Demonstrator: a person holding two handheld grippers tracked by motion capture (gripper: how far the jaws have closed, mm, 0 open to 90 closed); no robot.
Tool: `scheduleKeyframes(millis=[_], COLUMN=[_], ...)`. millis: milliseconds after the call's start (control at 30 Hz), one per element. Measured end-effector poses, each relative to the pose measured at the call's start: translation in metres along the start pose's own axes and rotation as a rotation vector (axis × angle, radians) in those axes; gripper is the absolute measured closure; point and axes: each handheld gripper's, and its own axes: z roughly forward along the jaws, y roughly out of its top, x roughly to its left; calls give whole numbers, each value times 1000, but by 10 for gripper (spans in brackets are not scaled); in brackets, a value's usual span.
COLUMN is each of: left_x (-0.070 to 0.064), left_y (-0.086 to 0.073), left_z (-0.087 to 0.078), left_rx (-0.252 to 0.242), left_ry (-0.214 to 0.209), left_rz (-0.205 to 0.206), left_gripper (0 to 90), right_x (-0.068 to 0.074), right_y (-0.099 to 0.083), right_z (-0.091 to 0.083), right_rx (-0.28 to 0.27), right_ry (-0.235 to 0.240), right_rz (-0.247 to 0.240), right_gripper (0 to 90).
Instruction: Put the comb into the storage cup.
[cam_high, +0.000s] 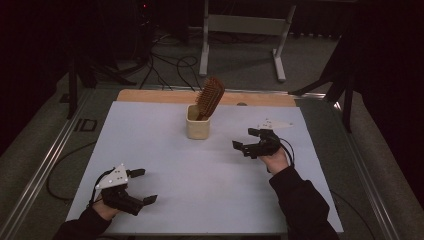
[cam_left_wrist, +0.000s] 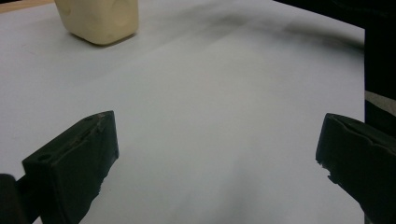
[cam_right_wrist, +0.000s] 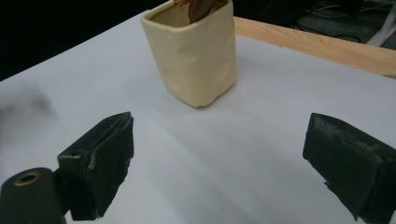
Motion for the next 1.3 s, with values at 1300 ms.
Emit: scheduleKeyframes(millis=[1300], left_x=[0], left_y=[0], left_z=[0], left_rx=[2], left_ry=[0], left_rz=[2], left_gripper=[1], right_x=[18], right_y=[-92], right_z=[-79], right_rx=[-40], right_ry=[-125], right_rz=[-18], right_gripper=[87])
